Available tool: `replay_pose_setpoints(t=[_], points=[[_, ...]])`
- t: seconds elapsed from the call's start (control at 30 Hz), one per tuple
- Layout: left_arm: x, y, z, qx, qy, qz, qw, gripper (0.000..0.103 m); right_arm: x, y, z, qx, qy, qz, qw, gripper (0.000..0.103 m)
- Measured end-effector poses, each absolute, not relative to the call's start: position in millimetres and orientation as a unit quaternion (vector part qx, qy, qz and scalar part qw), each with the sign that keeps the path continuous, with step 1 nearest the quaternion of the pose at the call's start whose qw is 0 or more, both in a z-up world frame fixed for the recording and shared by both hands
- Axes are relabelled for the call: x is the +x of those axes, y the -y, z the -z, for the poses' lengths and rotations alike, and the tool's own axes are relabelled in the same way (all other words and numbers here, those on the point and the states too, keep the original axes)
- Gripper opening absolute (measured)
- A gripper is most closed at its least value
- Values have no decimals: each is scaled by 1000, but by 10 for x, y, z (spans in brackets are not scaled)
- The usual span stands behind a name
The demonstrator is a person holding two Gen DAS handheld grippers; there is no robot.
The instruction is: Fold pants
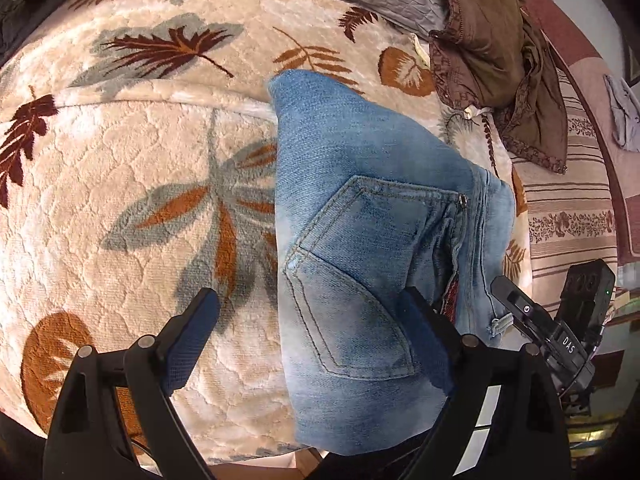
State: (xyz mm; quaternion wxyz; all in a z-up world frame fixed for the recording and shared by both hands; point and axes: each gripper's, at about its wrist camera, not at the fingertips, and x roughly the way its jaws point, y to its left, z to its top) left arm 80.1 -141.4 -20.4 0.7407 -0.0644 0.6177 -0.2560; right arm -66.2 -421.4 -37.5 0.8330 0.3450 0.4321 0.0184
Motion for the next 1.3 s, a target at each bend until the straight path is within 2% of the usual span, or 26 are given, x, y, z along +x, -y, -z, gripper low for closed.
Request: replay_pose_setpoints(t=[0.27, 0.33, 0.37, 0.4, 0.47, 0.53, 0.57, 0.63, 0.67, 0.7, 0.93, 1.0, 1.1, 1.17, 1.27, 1.3], points=[[913, 1585, 309, -83, -636, 262, 721, 92, -438, 4275, 436, 341, -435, -18, 833, 80], [933, 1607, 311, -93, -635, 267, 719, 92, -394, 4276, 435, 331, -433, -20, 838, 65], [935, 1627, 295, -92, -632, 272, 720, 92, -381, 4274, 432, 328, -430, -32, 840, 34], [934, 1650, 279, -85, -628, 275, 723, 92, -363, 4260, 425, 328, -433, -53, 838, 21], [928, 1681, 288, -69, -625, 278, 726, 92, -390, 4246, 378, 316, -427, -54, 846, 21], [926, 1663, 325, -75, -630, 281, 720, 92, -393, 4262, 426, 321, -431, -54, 842, 27], [928, 1640, 331, -82, -632, 284, 716, 92, -395, 4288, 462, 333, -434, -56, 835, 38], [936, 1618, 332, -86, -636, 289, 711, 92, -434, 4380, 485, 367, -424, -60, 825, 47], [941, 1618, 331, -85, -637, 292, 708, 92, -459, 4432, 491, 384, -417, -60, 822, 61], [945, 1624, 331, -85, -638, 296, 706, 92, -474, 4473, 497, 392, -413, -58, 820, 69], [922, 1746, 369, -77, -627, 307, 712, 100, -412, 4500, 663, 394, -426, -85, 810, 76], [917, 1776, 365, -72, -623, 305, 716, 100, -382, 4466, 679, 397, -419, -109, 809, 87], [935, 1789, 369, -73, -624, 307, 715, 100, -302, 4343, 698, 392, -425, -150, 802, 88], [940, 1783, 372, -74, -624, 308, 714, 100, -249, 4199, 645, 340, -440, -143, 819, 88], [931, 1787, 366, -73, -621, 310, 716, 101, -209, 4053, 580, 300, -451, -122, 832, 79], [927, 1785, 366, -76, -621, 312, 715, 100, -203, 4043, 569, 303, -451, -118, 831, 72]])
